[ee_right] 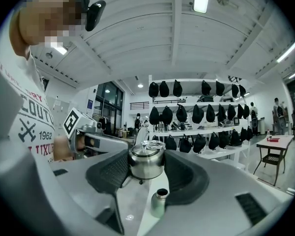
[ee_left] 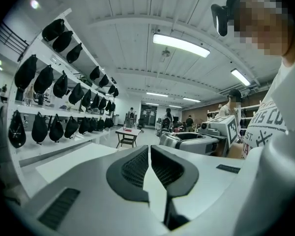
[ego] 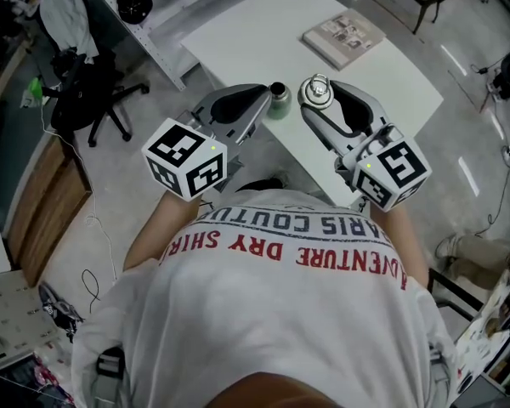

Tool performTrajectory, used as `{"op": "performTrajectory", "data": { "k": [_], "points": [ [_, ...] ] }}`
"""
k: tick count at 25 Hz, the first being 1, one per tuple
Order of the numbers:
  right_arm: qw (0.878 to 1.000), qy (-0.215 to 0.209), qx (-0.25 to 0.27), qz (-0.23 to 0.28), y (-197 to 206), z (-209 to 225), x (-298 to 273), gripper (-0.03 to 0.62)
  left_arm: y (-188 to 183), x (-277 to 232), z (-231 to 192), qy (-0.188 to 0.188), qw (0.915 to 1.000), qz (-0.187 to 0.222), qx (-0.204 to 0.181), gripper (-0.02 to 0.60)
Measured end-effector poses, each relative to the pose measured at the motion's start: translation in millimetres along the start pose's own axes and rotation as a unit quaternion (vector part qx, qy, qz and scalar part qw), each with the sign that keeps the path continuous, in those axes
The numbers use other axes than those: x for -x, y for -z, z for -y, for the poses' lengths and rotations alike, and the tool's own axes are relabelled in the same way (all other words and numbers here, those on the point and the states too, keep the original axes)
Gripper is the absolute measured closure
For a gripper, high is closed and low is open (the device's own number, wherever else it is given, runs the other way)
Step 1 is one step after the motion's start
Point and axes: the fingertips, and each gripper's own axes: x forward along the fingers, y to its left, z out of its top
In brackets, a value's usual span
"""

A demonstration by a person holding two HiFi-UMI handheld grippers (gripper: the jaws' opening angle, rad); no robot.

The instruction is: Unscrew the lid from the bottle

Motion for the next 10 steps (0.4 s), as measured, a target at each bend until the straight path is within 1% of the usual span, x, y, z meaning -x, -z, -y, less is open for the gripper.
{"op": "performTrajectory", "data": {
  "k": [10],
  "points": [
    [1.0, 0.003, -0.004, -0.004, 10.1, 1.6, -3.0, 0.362, 10.0, -4.6, -5.1, -0.013, 0.9996, -0.016, -0.017, 0.543]
  ]
}}
